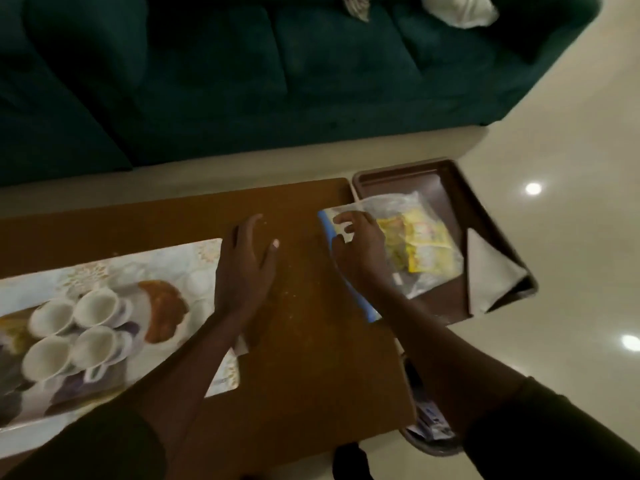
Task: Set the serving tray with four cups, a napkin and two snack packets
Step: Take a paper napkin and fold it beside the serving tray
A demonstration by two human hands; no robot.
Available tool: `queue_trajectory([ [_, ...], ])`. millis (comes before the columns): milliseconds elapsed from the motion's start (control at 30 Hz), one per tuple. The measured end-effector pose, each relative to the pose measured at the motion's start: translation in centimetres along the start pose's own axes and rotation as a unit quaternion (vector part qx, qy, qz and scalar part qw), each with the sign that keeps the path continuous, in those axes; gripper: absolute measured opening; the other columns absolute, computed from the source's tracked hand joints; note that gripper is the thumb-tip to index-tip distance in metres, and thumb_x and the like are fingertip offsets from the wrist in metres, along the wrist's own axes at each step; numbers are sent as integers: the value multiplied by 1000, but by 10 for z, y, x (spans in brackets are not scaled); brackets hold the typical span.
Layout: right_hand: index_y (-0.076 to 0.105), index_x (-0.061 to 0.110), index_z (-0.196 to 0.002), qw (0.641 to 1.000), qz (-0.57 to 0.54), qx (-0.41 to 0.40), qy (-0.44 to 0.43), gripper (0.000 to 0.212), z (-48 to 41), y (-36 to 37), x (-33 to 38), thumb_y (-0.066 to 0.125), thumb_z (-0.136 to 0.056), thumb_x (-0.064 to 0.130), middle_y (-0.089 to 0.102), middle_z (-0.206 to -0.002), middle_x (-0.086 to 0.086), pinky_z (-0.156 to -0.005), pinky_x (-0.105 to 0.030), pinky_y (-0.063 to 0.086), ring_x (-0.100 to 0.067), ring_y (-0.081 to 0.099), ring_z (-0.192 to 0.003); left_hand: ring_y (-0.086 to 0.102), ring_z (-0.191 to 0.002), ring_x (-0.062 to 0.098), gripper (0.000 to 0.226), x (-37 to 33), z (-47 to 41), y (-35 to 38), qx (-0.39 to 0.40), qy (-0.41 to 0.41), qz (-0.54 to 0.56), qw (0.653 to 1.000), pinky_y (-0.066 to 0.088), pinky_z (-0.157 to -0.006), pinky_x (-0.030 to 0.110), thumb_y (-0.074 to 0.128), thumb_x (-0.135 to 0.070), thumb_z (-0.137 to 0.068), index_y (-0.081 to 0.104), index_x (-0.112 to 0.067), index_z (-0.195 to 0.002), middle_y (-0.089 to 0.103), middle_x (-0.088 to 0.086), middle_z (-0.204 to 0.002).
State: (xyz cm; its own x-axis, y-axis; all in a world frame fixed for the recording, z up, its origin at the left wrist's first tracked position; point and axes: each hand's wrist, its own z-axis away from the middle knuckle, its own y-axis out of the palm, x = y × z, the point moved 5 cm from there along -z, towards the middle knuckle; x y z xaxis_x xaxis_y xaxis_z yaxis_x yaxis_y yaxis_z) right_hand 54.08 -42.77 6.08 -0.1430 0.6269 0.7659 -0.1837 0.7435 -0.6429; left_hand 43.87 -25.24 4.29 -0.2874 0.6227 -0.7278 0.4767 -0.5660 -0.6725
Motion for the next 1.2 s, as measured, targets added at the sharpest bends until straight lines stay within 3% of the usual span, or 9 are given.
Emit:
queue_trajectory([
  [233, 66, 15, -102, 997, 11, -55, 62, 27, -29, -107, -94, 58, -78, 5, 62, -112, -1, -69, -16, 38, -14, 61, -93, 60, -103, 28, 36, -69, -10, 111, 52, -26, 48, 997, 55, -79, 45, 57, -25, -92, 50, -22, -127, 58, 9, -122],
  [400, 66, 14, -102, 989, 17, -96, 113, 26, -38, -153, -148, 55, -79, 6, 61, -108, -4, -73, -21, 41, -15, 60, -91, 60, -98, 31, 33, -77, -4, 158, 65, -67, 75, 993, 49, -74, 36, 60, -12, -88, 53, -17, -120, 59, 12, -117],
  [567, 64, 14, -103, 979, 23, -127, 157, 22, -40, -181, -193, 58, -82, 11, 63, -116, -2, -87, -36, 50, -20, 61, -103, 61, -93, 24, 34, -109, -3, 194, 97, -23, 31, 995, 53, -75, 40, 61, -11, -85, 57, -17, -118, 63, 7, -109],
  [800, 61, 15, -115, 961, 87, -114, 234, 37, -32, -221, -260, 56, -78, 11, 64, -117, -4, -81, -34, 49, -25, 56, -111, 64, -87, 20, 33, -187, 26, 270, 201, 3, 134, 970, 56, -76, 39, 54, -7, -87, 62, -18, -116, 67, 3, -96],
  [900, 59, 15, -119, 961, 129, -57, 239, 40, -30, -227, -280, 54, -80, 10, 65, -115, -8, -78, -36, 50, -29, 54, -110, 64, -101, 19, 34, -201, 49, 313, 300, -63, 151, 940, 52, -81, 32, 54, -15, -90, 60, -24, -123, 65, -4, -104],
  [967, 56, 15, -121, 963, 149, -20, 223, 41, -31, -228, -289, 55, -81, 10, 64, -117, -8, -83, -43, 53, -31, 54, -110, 59, -114, 20, 36, -200, 67, 341, 373, -113, 144, 910, 46, -86, 28, 54, -22, -93, 55, -24, -129, 64, -1, -119],
  [1033, 56, 15, -121, 965, 171, -10, 197, 37, -34, -228, -292, 56, -83, 12, 63, -118, -7, -80, -40, 51, -29, 51, -110, 54, -123, 22, 43, -198, 85, 360, 428, -168, 152, 875, 45, -97, 32, 52, -26, -95, 47, -21, -137, 56, 3, -137],
  [1100, 57, 15, -115, 963, 202, -25, 176, 31, -39, -230, -292, 56, -84, 13, 63, -113, -5, -70, -33, 43, -26, 50, -107, 48, -130, 25, 49, -198, 96, 371, 442, -211, 170, 855, 43, -107, 40, 52, -25, -95, 40, -19, -143, 48, 7, -147],
  [1200, 54, 14, -112, 946, 254, -33, 197, 28, -36, -233, -294, 56, -84, 19, 62, -99, -7, -61, -31, 40, -24, 54, -91, 45, -133, 26, 52, -201, 98, 376, 399, -218, 154, 877, 41, -108, 39, 53, -22, -94, 39, -19, -144, 43, 7, -150],
])
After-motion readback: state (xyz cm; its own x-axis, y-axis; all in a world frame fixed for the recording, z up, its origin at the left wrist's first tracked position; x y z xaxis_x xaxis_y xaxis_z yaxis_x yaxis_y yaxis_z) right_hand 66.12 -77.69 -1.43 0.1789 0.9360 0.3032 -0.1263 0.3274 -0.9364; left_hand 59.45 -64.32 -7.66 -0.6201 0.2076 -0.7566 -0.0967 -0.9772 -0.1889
